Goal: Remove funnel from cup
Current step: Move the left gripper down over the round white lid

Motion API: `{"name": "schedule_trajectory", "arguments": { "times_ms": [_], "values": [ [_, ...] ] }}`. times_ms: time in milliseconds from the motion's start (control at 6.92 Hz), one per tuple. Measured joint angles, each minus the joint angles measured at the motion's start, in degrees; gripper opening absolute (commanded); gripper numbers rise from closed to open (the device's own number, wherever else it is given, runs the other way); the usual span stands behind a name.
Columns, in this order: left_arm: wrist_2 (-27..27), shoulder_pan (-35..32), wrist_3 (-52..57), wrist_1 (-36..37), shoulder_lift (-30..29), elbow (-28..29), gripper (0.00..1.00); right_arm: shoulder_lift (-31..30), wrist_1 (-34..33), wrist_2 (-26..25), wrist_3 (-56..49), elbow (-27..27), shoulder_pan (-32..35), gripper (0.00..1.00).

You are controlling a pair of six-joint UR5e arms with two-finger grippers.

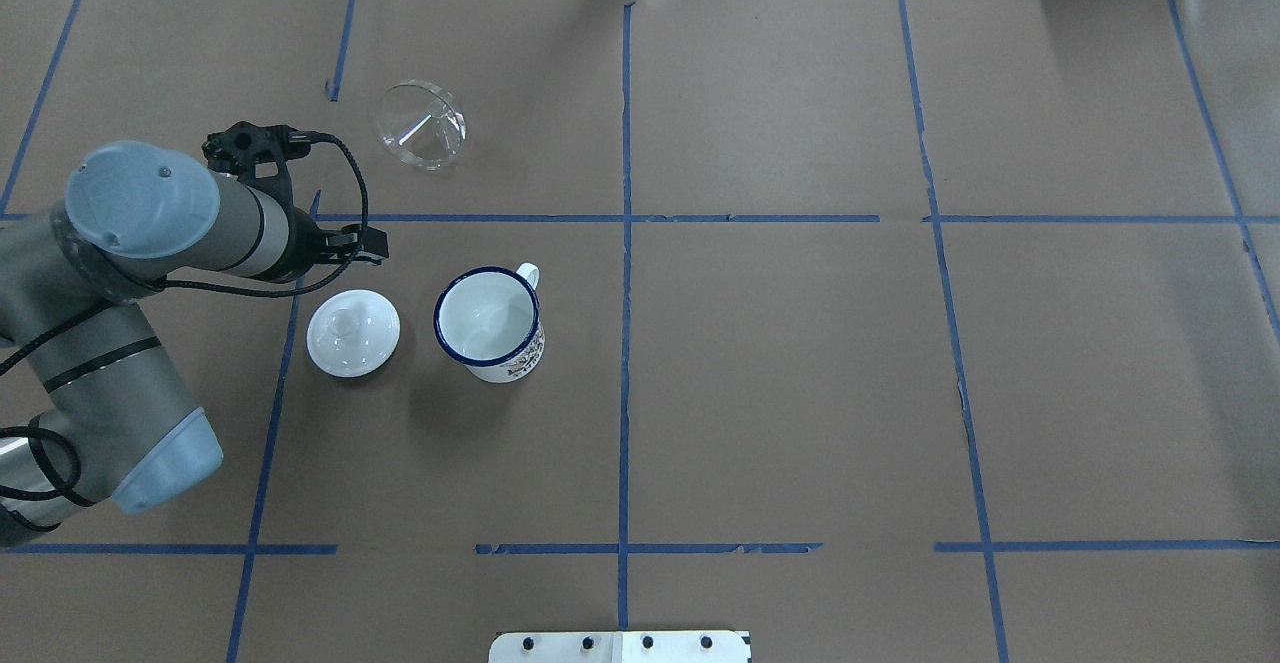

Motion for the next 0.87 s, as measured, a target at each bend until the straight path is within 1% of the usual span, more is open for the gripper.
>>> {"name": "schedule_trajectory", "arguments": {
  "times_ms": [289,578,867],
  "values": [
    [-0.2,1.0,0.1,-0.2,0.7,0.2,0.85,0.0,0.0,0.0,0.0,0.0,0.0,1.00],
    [-0.4,2.3,0.1,-0.3,0.7,0.4,0.69,0.0,0.0,0.0,0.0,0.0,0.0,1.00],
    [-1.2,2.9,0.1,0.0,0.6,0.4,0.57,0.0,0.0,0.0,0.0,0.0,0.0,1.00]
  ]
}}
